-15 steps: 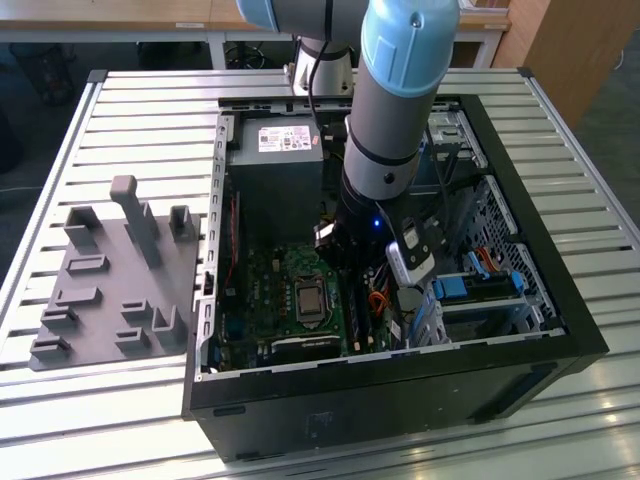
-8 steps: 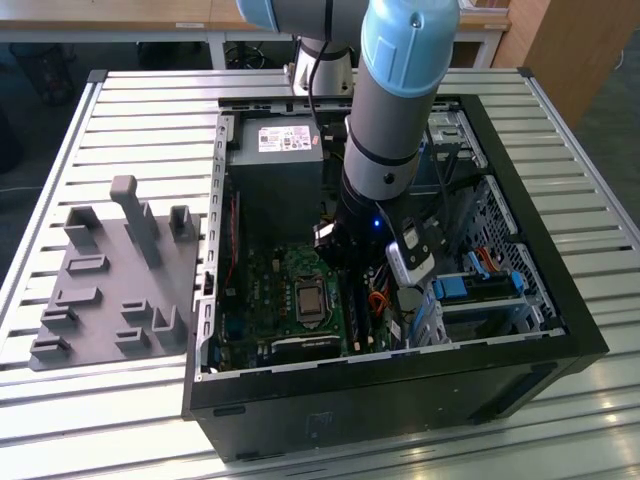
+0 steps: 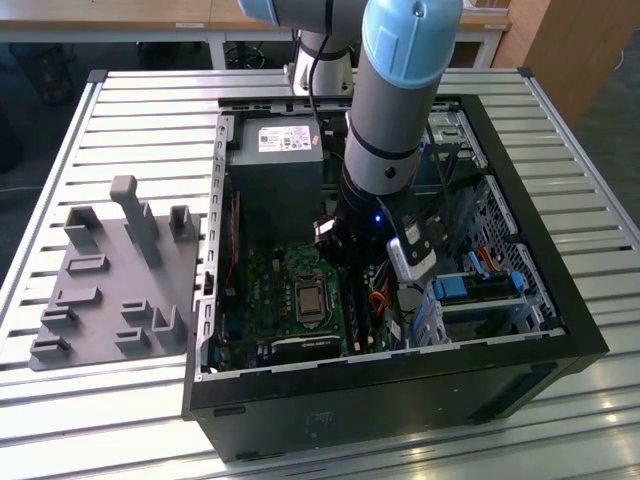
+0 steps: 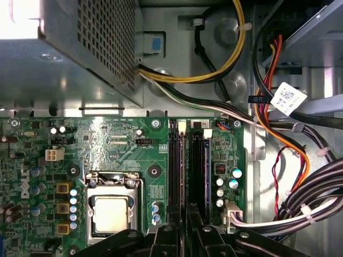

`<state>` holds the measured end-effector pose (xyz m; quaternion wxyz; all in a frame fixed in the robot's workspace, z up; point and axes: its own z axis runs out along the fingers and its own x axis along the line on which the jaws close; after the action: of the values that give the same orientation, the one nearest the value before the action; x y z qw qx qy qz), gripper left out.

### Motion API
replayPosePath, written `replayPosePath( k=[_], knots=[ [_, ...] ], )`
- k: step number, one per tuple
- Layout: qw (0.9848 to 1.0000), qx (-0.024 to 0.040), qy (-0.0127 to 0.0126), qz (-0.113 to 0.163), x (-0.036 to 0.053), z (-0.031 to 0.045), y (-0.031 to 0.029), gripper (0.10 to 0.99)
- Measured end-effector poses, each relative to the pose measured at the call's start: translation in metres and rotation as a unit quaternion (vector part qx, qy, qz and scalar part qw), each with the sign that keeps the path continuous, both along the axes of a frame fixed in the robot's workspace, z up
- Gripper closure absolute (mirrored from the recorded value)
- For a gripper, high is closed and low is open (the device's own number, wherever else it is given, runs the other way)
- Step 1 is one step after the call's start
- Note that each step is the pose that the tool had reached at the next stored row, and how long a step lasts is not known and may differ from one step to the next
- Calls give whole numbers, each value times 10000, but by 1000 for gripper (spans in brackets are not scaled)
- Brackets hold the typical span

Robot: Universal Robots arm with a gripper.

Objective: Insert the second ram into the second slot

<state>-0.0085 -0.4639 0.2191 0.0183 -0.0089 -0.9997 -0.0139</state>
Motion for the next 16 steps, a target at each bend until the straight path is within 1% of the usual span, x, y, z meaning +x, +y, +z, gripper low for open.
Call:
replayPosePath(
  k=[6, 13, 14, 15, 16],
  knots=[
    [10000, -2, 1, 0, 0, 10, -1, 875],
    [10000, 2, 2, 0, 0, 103, 0, 875],
    [10000, 2, 2, 0, 0, 109, 0, 890],
    [10000, 3, 2, 0, 0, 109, 0, 957],
    [10000, 3, 2, 0, 0, 109, 1, 957]
  ],
)
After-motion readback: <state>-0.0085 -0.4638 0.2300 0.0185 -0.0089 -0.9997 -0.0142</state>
